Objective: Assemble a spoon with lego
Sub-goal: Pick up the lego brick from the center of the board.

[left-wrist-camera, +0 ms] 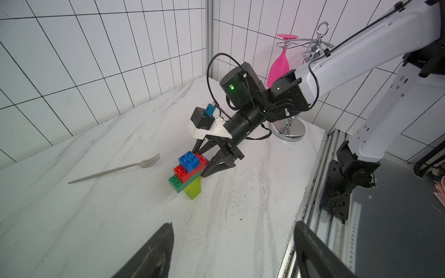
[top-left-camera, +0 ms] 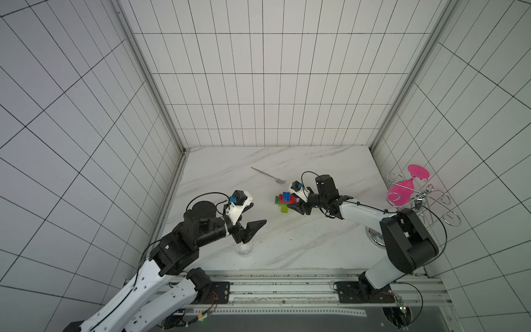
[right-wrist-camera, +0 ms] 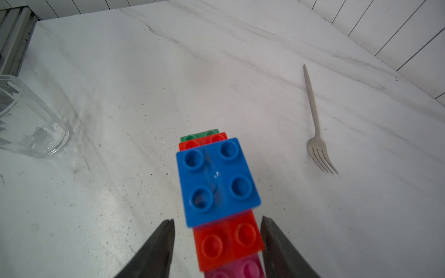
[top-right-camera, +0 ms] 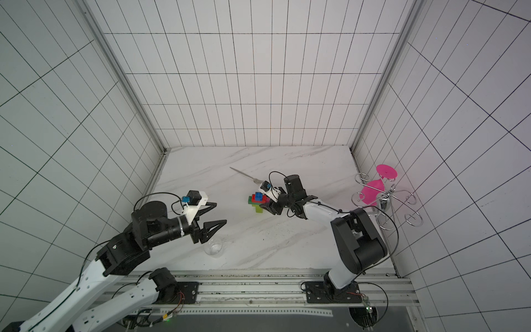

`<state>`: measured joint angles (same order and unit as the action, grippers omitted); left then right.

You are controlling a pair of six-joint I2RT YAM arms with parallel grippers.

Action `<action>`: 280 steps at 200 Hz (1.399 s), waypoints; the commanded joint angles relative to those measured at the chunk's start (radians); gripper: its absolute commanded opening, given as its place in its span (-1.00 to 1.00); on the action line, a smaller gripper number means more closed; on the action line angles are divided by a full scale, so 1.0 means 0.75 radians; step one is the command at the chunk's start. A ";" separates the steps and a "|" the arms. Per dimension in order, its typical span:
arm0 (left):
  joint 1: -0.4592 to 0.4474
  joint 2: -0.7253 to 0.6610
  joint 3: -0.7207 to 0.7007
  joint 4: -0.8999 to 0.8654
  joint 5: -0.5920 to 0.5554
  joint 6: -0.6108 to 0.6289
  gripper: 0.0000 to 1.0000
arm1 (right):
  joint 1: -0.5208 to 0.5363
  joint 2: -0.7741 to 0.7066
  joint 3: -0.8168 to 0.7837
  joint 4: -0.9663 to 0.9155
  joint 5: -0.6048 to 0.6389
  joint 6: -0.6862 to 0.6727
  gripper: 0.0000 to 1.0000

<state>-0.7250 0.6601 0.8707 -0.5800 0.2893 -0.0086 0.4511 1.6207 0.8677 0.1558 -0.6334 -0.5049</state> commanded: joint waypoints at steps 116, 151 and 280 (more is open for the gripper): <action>0.009 -0.082 -0.099 -0.012 -0.092 0.013 0.54 | -0.097 0.125 0.405 -0.741 -0.456 0.328 -0.59; 0.007 -0.087 -0.098 -0.018 -0.108 0.009 0.54 | -0.132 0.322 0.603 -1.011 -0.539 0.436 -0.55; 0.007 -0.097 -0.106 -0.021 -0.107 -0.001 0.54 | -0.133 0.884 1.167 -1.622 -0.517 0.144 -0.14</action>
<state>-0.7246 0.5949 0.7998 -0.5961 0.2195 -0.0044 0.3473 2.2261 1.6642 -0.9905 -1.0733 -0.3759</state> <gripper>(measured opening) 0.771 0.418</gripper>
